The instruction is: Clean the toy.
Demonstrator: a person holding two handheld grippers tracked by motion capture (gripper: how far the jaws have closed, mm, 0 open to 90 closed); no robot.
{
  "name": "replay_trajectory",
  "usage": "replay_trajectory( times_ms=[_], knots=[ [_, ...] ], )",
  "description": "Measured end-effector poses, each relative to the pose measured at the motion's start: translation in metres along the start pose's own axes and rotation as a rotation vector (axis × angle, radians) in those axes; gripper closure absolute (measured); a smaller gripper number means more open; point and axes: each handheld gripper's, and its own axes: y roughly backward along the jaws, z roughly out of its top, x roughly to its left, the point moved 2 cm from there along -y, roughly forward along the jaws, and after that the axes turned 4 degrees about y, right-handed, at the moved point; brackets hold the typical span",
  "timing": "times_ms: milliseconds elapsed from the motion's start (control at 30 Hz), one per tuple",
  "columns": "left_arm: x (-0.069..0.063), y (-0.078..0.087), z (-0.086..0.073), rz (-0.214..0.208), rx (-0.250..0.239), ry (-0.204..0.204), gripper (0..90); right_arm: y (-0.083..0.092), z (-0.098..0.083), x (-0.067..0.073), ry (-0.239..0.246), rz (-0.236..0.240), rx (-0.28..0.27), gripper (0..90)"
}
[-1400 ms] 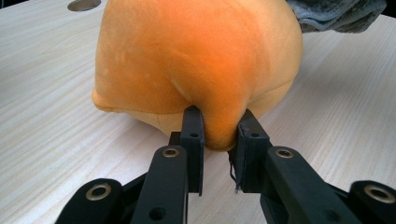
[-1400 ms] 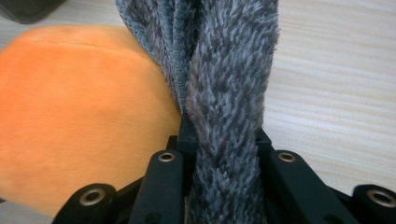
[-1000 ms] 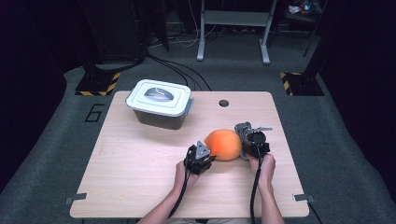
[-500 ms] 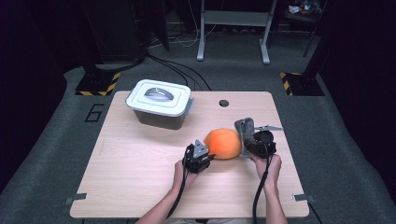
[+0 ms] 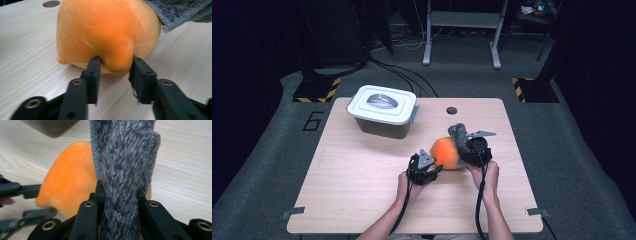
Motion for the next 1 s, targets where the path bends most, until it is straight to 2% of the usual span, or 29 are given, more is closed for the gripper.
replay_trajectory(
  times_ms=[33,67,133,267,367,400,533,700,767,800,833,900,933,1000],
  knots=[
    [-0.001,0.0,0.001,0.012,-0.007,0.001,53.2,-0.001,0.001,-0.001,0.008,-0.002,-0.003,74.0],
    [-0.002,0.001,0.002,0.036,-0.022,-0.004,45.7,-0.004,0.004,-0.002,0.003,0.003,-0.001,74.0],
    [-0.002,0.0,0.004,0.05,-0.027,-0.015,41.4,-0.006,0.005,-0.002,-0.005,0.001,0.004,74.0],
    [-0.002,-0.007,0.008,0.071,-0.019,-0.032,40.2,-0.008,0.006,-0.003,-0.006,0.005,-0.003,74.0],
    [-0.003,-0.012,0.008,0.075,-0.021,-0.046,52.0,-0.009,0.006,-0.004,-0.013,0.013,-0.006,74.0],
    [-0.002,-0.013,0.008,0.066,-0.027,-0.043,58.8,-0.009,0.006,-0.006,-0.025,0.021,-0.011,74.1],
    [-0.001,-0.012,0.009,0.048,-0.034,-0.029,71.2,-0.004,0.005,-0.008,-0.036,0.025,-0.036,74.1],
    [-0.002,-0.005,0.015,0.024,-0.028,0.004,73.1,0.01,0.005,-0.005,-0.04,0.038,-0.069,74.0],
    [-0.003,-0.002,0.018,0.016,-0.022,0.018,73.1,0.017,0.006,0.004,-0.015,0.057,-0.083,74.0],
    [-0.003,-0.001,0.02,0.013,-0.016,0.02,73.1,0.017,0.006,0.004,-0.015,0.057,-0.083,74.0],
    [-0.004,0.001,0.024,0.011,-0.014,0.035,73.0,0.022,0.007,0.011,0.013,0.067,-0.083,74.0],
    [-0.005,0.001,0.024,0.005,-0.012,0.047,73.0,0.023,0.008,0.015,0.024,0.071,-0.088,74.0],
    [-0.005,0.002,0.025,0.001,-0.01,0.058,73.0,0.024,0.01,0.024,0.032,0.094,-0.087,73.9],
    [-0.006,0.002,0.025,-0.003,-0.005,0.062,72.9,0.024,0.011,0.027,0.029,0.103,-0.089,73.9]
  ],
)
